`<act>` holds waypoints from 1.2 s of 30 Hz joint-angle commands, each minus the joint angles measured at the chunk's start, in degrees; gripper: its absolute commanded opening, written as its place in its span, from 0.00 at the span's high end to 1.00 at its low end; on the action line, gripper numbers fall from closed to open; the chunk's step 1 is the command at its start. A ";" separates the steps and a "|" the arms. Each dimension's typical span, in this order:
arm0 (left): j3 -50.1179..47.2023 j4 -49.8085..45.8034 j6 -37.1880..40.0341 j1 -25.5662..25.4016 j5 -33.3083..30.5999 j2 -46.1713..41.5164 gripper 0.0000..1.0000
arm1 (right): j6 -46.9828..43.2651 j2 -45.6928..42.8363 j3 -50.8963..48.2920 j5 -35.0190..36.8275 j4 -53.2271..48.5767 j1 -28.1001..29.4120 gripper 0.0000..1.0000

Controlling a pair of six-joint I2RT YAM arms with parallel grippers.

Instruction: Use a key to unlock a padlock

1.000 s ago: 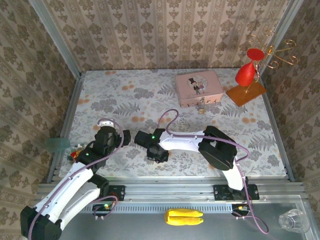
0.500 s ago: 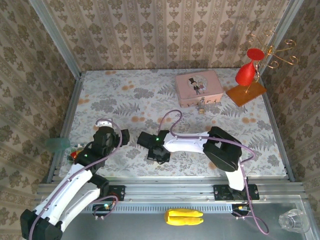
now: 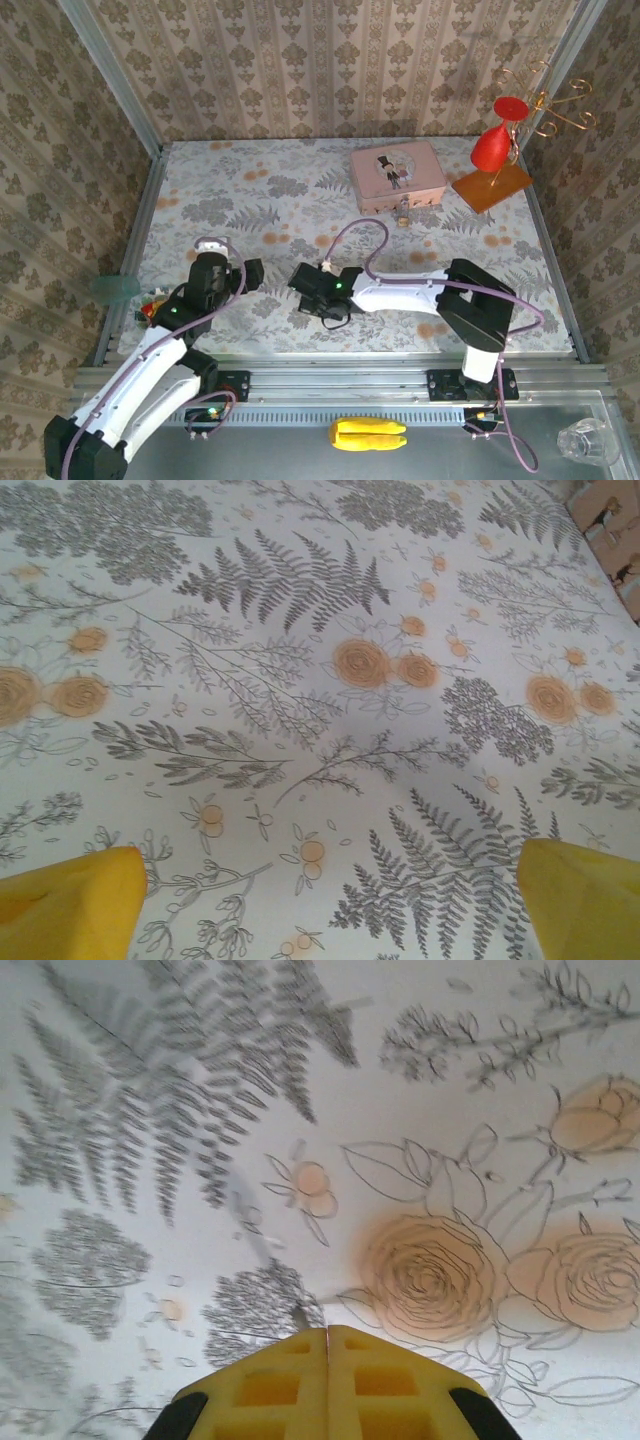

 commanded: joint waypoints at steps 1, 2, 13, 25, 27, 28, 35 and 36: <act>-0.95 3.77 -0.13 0.51 4.83 -0.09 0.06 | 0.25 -4.37 -5.96 3.67 12.30 -1.00 1.00; -1.02 4.22 -0.15 0.53 5.83 -0.22 0.07 | 0.40 -5.52 -7.63 4.04 14.97 -1.40 1.00; -6.19 22.05 -0.76 1.08 26.80 -0.64 0.16 | -6.04 -13.71 -10.07 6.53 18.92 -5.83 1.00; -17.10 61.25 5.88 -0.81 40.04 5.84 0.23 | -13.62 -23.13 -7.83 -2.97 15.37 -12.66 1.00; -16.36 66.07 8.56 -2.73 40.93 10.18 0.25 | -14.51 -24.47 -7.77 -3.86 15.38 -12.97 1.00; -16.24 69.09 9.76 -3.85 40.68 12.45 0.25 | -15.47 -24.96 -7.58 -4.62 15.58 -13.14 1.00; -9.06 72.19 19.54 -8.17 42.75 25.28 0.22 | -19.45 -26.72 -5.64 -8.22 14.22 -13.37 1.00; -9.04 74.08 20.31 -8.31 42.40 26.05 0.23 | -19.73 -26.93 -5.67 -8.79 14.43 -13.38 1.00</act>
